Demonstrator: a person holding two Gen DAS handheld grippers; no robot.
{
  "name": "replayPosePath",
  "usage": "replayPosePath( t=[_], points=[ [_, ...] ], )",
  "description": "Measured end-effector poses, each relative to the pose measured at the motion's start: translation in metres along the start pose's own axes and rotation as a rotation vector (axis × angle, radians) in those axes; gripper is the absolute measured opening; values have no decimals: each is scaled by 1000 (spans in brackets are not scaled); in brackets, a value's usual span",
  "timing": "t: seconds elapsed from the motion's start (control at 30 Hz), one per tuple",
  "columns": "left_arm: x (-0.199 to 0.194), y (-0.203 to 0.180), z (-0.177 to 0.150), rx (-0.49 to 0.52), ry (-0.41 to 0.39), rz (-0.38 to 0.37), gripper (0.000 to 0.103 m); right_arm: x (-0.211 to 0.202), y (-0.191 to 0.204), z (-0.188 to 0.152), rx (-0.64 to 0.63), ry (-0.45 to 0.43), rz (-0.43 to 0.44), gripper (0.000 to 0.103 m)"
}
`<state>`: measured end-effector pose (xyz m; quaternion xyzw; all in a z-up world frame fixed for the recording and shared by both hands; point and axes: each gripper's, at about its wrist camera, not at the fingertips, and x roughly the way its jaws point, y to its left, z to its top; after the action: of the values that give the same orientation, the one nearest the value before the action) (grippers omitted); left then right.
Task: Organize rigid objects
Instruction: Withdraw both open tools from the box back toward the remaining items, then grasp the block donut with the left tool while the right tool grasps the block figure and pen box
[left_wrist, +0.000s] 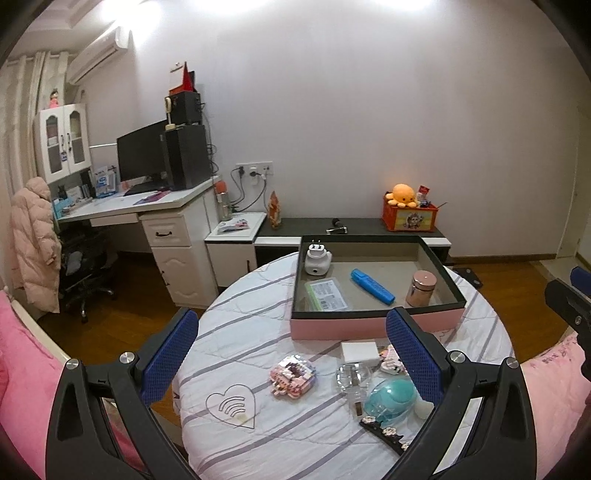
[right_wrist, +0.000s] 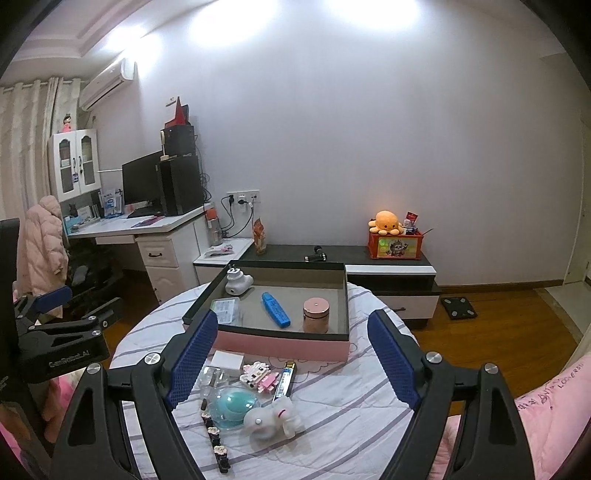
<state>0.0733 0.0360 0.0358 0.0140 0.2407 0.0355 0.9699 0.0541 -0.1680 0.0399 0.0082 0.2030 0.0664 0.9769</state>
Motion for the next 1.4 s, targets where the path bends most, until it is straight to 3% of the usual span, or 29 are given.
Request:
replayPosePath(
  t=[0.43,0.77,0.97,1.4],
  points=[
    [12,-14,6,27,25,-48,103,-1,-14,0,26,3,-50,85],
    [31,-16,3,41,82,-52,103,15,-14,2,23,42,-36,85],
    [65,-14,-10,57,193,-43,103,39,-9,-3,11,109,-22,85],
    [157,18,-59,30,494,8,103,150,12,-36,-51,410,36,85]
  ],
)
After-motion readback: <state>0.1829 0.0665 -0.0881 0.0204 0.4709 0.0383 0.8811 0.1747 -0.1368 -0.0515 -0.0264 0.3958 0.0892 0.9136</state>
